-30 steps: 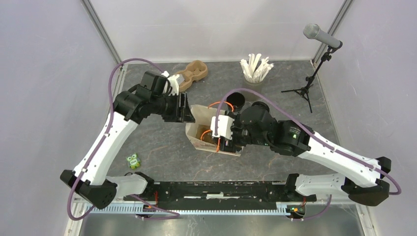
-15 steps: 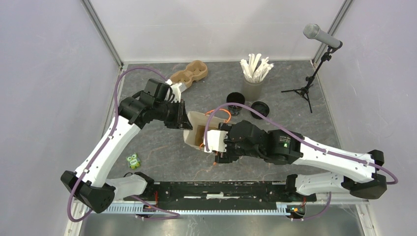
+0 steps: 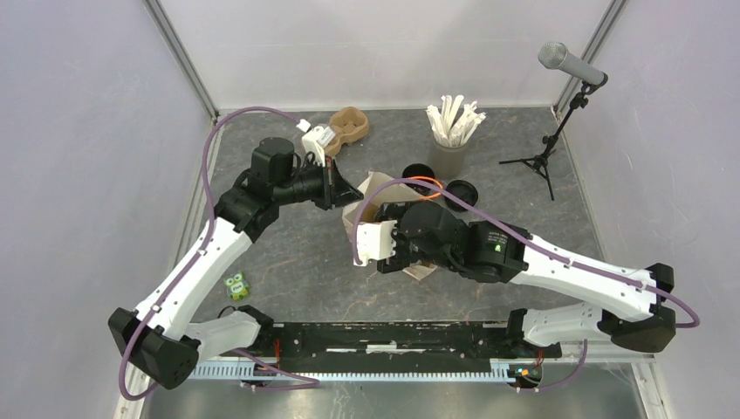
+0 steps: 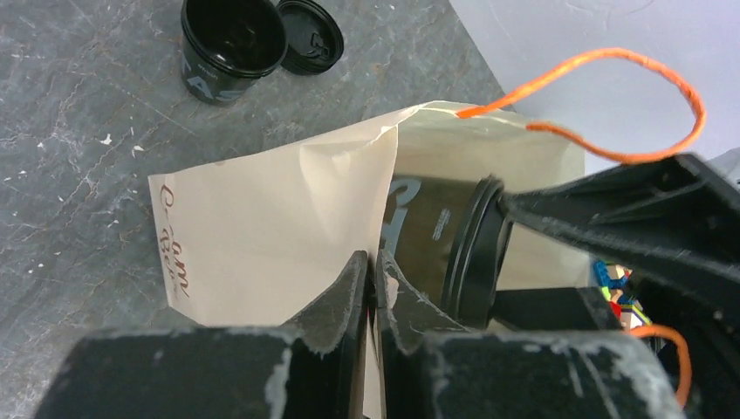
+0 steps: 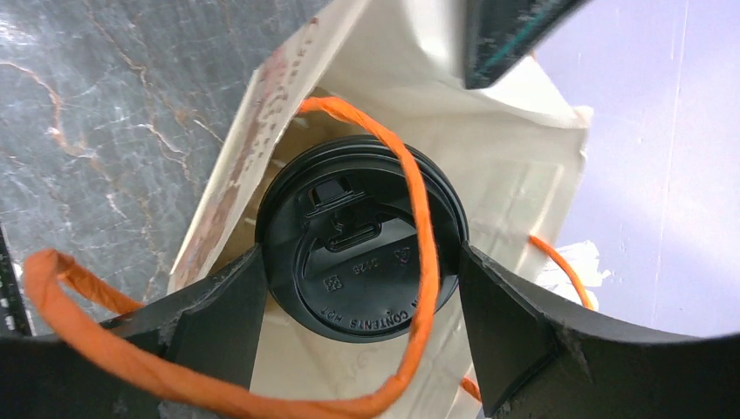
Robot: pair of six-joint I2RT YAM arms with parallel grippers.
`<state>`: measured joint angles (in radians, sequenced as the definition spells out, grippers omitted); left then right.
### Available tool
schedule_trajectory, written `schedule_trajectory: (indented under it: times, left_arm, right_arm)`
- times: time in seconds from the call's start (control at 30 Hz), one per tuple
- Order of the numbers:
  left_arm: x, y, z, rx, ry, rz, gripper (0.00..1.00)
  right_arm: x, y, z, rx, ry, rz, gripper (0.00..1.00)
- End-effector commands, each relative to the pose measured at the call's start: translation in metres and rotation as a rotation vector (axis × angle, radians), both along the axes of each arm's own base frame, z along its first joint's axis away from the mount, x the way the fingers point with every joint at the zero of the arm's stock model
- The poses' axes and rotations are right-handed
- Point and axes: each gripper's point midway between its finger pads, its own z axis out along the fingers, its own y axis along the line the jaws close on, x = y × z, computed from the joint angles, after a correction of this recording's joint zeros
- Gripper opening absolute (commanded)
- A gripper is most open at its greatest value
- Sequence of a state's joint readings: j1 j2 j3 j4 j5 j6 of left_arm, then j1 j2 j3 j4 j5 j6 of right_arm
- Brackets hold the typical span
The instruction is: Pack the takeout coffee
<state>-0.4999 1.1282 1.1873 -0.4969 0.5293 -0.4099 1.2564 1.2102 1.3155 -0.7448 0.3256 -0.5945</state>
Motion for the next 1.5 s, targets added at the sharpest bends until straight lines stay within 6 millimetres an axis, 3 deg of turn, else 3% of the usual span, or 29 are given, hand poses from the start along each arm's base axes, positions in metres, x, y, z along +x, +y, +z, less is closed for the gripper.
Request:
schedule_trajectory:
  times: [0.0, 0.13, 0.23, 0.37, 0.53, 0.9, 1.23, 1.37, 1.47]
  left_arm:
    - [0.0, -0.006, 0.008, -0.077, -0.103, -0.025, 0.13]
    - [-0.01, 0.008, -0.011, -0.029, -0.063, 0.019, 0.16]
    - [-0.023, 0.022, -0.011, 0.008, -0.021, 0.063, 0.4]
    - [-0.047, 0.04, -0.017, 0.072, 0.098, 0.104, 0.6]
    - [-0.069, 0.049, -0.028, 0.16, 0.228, 0.065, 0.62]
    - [-0.093, 0.045, -0.041, 0.162, 0.332, -0.022, 0.59]
    - [-0.112, 0.046, -0.056, 0.115, 0.316, -0.041, 0.31]
    - [-0.106, 0.042, -0.047, 0.077, 0.264, -0.036, 0.2]
    - [-0.092, 0.036, -0.036, 0.04, 0.195, -0.02, 0.19]
  right_arm:
    - [0.014, 0.0, 0.02, 0.068, -0.065, 0.013, 0.64]
    - [0.013, 0.002, 0.024, 0.121, -0.022, 0.03, 0.63]
    - [-0.001, 0.006, 0.011, 0.127, 0.059, 0.073, 0.62]
    - [-0.024, 0.007, -0.014, 0.115, 0.175, 0.112, 0.61]
    - [-0.043, 0.011, -0.02, 0.12, 0.222, 0.135, 0.62]
    - [-0.065, 0.002, -0.044, 0.055, 0.225, 0.141, 0.61]
    - [-0.065, -0.011, -0.06, 0.021, 0.207, 0.099, 0.61]
    - [-0.056, -0.008, -0.054, 0.014, 0.157, 0.085, 0.61]
    - [-0.045, -0.004, -0.047, 0.002, 0.094, 0.071, 0.62]
